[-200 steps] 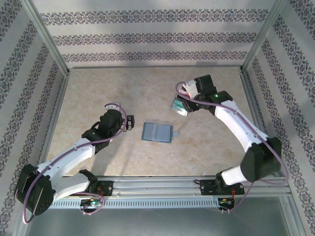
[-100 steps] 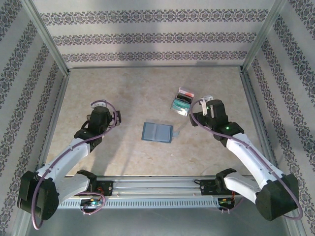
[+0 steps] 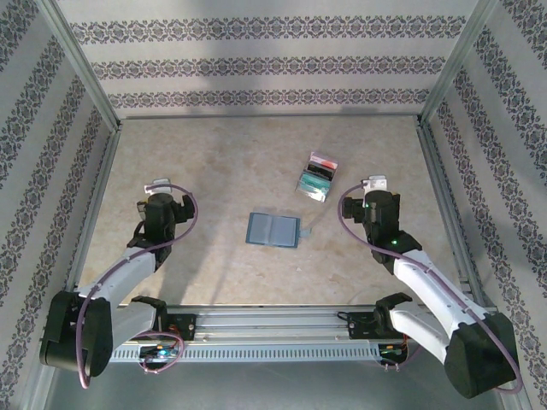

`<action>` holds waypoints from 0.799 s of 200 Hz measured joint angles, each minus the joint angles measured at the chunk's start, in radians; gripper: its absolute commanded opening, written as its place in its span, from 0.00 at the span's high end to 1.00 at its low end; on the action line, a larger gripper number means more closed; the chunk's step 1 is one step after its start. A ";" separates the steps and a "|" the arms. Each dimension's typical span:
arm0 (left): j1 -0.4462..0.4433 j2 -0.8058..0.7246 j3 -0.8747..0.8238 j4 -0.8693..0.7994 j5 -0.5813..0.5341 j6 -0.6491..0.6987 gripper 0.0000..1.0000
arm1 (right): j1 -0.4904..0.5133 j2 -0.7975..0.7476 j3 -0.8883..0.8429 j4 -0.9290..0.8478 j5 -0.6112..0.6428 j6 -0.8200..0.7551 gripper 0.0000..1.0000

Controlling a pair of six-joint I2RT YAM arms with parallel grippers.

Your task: Take the credit cards out of the card holder

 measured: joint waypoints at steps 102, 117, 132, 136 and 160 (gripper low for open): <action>0.064 0.381 -0.146 0.681 0.179 0.188 0.01 | -0.109 0.062 -0.090 0.290 -0.017 -0.011 0.02; 0.064 0.454 -0.146 0.756 0.226 0.209 0.01 | -0.122 0.076 -0.107 0.337 -0.024 -0.018 0.02; 0.066 0.510 -0.146 0.786 0.258 0.216 0.01 | -0.134 0.094 -0.135 0.401 -0.033 -0.023 0.02; 0.069 0.512 -0.146 0.781 0.269 0.216 0.01 | -0.135 0.100 -0.146 0.419 -0.037 -0.024 0.02; 0.104 0.512 -0.100 0.744 0.333 0.215 0.01 | -0.154 0.153 -0.201 0.526 -0.053 -0.028 0.02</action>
